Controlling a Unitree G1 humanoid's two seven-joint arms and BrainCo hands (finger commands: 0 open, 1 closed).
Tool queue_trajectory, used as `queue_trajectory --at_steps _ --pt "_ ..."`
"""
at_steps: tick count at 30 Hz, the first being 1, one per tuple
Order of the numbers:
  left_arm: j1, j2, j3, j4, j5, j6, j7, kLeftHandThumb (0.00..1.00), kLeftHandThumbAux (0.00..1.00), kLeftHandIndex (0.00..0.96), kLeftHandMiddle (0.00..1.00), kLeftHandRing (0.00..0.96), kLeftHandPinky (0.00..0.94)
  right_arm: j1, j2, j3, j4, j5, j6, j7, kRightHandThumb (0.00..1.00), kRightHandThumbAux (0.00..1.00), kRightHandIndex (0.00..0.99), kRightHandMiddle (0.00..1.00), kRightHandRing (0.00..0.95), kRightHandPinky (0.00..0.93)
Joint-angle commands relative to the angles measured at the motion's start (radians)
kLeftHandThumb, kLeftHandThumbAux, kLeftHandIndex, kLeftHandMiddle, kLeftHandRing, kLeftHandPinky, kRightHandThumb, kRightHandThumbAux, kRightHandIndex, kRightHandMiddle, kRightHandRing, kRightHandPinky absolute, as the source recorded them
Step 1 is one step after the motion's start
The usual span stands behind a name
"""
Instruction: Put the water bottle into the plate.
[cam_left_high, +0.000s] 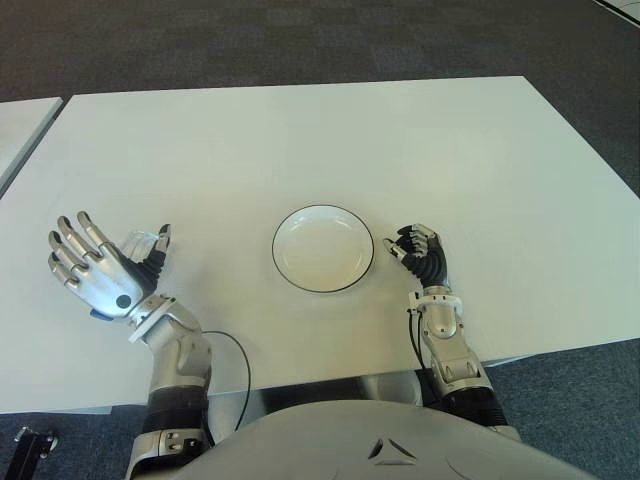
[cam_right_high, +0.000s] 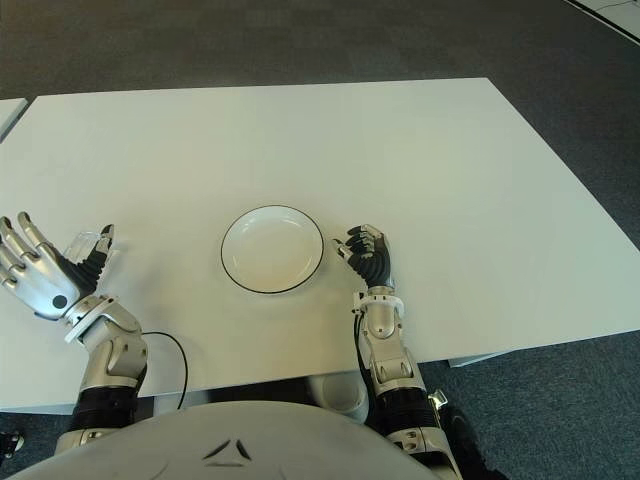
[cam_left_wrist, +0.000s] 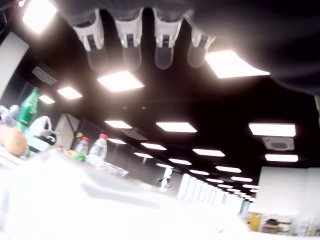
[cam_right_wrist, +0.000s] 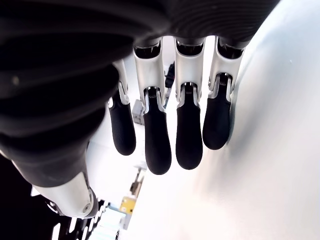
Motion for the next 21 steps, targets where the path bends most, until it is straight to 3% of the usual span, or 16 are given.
queue_trajectory --at_steps 1,11,12,14,16,17,21 --pt "-0.044 0.010 0.000 0.051 -0.006 0.072 0.009 0.354 0.284 0.000 0.000 0.000 0.000 0.000 0.002 -0.001 0.010 -0.004 0.024 0.002 0.702 0.733 0.424 0.577 0.553 0.480" --pt "-0.088 0.078 -0.006 0.166 -0.029 0.175 -0.028 0.368 0.252 0.000 0.000 0.000 0.000 0.002 -0.003 -0.002 0.010 -0.003 0.019 0.003 0.702 0.733 0.425 0.574 0.545 0.464" --pt "-0.086 0.091 -0.023 0.187 -0.033 0.142 -0.019 0.369 0.250 0.000 0.000 0.000 0.000 0.002 -0.003 -0.002 0.010 -0.003 0.016 0.002 0.702 0.733 0.425 0.574 0.544 0.464" --pt "-0.083 0.109 -0.046 0.215 -0.043 0.101 -0.004 0.270 0.219 0.000 0.000 0.000 0.000 0.002 -0.004 -0.002 0.011 -0.004 0.013 0.001 0.702 0.733 0.425 0.574 0.543 0.464" --pt "-0.060 0.158 -0.092 0.133 -0.019 0.229 -0.262 0.281 0.203 0.000 0.000 0.000 0.000 0.002 -0.004 -0.002 0.013 -0.002 0.007 0.001 0.702 0.733 0.425 0.575 0.544 0.471" --pt "-0.048 0.204 -0.129 0.075 0.001 0.335 -0.462 0.298 0.195 0.000 0.000 0.000 0.000 0.002 -0.005 -0.002 0.014 -0.001 0.003 0.002 0.702 0.733 0.425 0.575 0.545 0.475" --pt "-0.107 0.121 -0.093 0.260 -0.053 0.355 -0.314 0.352 0.204 0.000 0.000 0.000 0.000 0.004 -0.006 -0.004 0.017 0.007 -0.010 0.006 0.702 0.733 0.426 0.576 0.547 0.478"
